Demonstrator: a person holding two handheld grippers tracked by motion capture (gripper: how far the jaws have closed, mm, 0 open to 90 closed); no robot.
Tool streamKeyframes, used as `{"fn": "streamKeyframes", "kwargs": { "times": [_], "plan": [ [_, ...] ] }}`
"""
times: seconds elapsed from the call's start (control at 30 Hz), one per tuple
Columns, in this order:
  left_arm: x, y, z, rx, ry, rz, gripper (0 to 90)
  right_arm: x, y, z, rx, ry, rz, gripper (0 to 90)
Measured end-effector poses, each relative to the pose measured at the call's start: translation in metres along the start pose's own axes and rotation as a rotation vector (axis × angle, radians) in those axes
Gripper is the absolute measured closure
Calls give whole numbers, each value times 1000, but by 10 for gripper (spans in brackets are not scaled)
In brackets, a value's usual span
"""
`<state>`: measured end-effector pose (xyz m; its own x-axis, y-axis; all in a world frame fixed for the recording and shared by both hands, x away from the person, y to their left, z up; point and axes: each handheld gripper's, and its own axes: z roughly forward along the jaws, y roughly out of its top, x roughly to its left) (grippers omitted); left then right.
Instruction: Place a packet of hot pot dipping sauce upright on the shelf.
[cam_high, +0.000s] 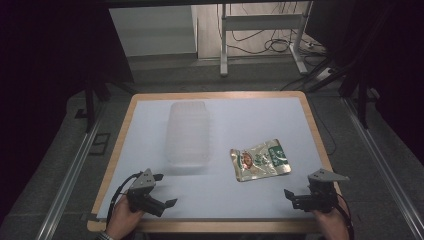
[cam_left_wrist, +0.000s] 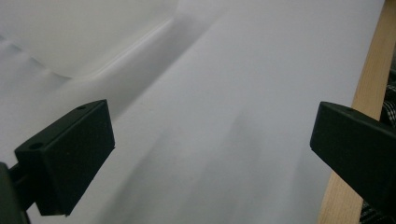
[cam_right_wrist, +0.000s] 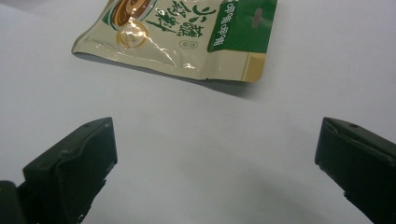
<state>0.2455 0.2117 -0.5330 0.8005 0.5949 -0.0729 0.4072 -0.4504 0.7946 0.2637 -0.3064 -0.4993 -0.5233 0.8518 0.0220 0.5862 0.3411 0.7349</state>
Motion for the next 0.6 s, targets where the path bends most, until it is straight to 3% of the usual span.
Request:
{"fn": "streamKeyframes", "kwargs": {
  "times": [0.13,0.43,0.6],
  "plan": [
    [-2,1,1,14,7,29,0,1,0,2,4,-6,-12,0],
    [2,-1,-1,-4,4,-5,0,1,1,4,-3,-2,-15,0],
    [2,-1,-1,-8,7,-5,0,2,1,5,-6,8,-24,0]
  ]
}}
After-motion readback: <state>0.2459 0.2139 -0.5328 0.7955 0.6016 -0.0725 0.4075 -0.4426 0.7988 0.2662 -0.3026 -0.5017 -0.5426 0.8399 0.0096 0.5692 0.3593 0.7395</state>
